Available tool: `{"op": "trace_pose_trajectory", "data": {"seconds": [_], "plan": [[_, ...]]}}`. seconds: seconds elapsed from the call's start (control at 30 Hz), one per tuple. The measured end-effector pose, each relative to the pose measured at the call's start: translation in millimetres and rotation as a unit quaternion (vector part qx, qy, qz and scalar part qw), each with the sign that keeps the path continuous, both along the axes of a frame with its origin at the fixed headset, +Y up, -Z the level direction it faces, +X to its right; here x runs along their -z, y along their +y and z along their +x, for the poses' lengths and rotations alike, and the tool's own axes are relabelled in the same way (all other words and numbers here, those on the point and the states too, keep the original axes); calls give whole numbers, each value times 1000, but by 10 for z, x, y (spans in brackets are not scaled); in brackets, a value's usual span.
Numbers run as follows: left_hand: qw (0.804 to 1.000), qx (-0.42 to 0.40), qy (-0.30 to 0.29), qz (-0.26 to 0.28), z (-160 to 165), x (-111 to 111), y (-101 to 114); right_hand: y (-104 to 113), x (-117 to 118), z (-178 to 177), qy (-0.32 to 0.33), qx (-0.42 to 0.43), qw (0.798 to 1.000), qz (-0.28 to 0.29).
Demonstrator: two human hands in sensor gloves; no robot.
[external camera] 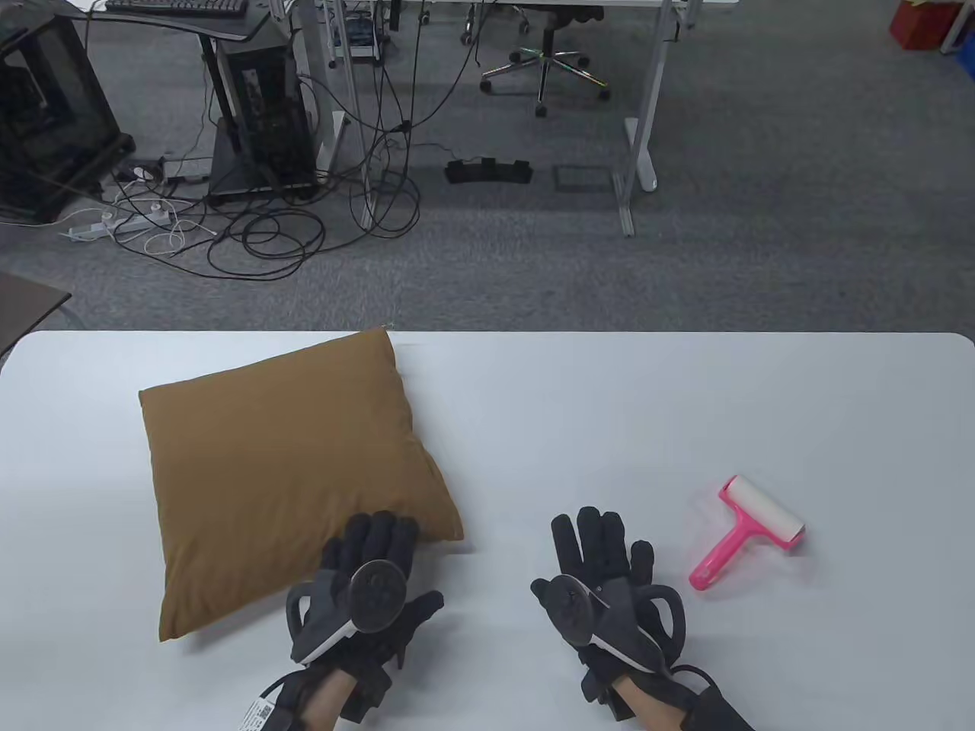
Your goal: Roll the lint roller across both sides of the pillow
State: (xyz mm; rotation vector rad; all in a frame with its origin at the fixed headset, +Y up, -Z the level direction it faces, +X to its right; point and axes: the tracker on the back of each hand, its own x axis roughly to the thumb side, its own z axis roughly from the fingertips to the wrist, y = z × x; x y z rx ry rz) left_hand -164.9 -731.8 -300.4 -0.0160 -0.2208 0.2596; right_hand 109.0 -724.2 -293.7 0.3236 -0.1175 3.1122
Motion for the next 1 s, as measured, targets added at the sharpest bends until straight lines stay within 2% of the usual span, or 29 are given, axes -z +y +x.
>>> {"op": "trace_pose_trajectory", "data": {"seconds": [0.23,0.37,0.6,0.73,0.8,0.9,0.93,1.0], "plan": [[1000,-5,7,4,-35,7,2,2,-10,-2,1,8,1000,-10],[999,-24,37,24,-161,20,38,1,13,38,-10,17,1000,-20],[981,-75,169,56,-792,70,135,-28,58,112,-25,27,999,-31],[954,-56,282,79,-1301,4,162,-52,71,120,-24,33,998,-43],[930,-94,353,37,-1580,-57,103,-55,72,122,-24,33,998,-45],[882,-163,439,-58,-1873,-164,-6,-39,72,143,-26,40,998,-43],[872,-162,456,-76,-1939,-189,-38,-32,74,155,-27,44,998,-43],[868,-145,457,-131,-2032,-186,-109,-17,76,184,-32,51,997,-43]]}}
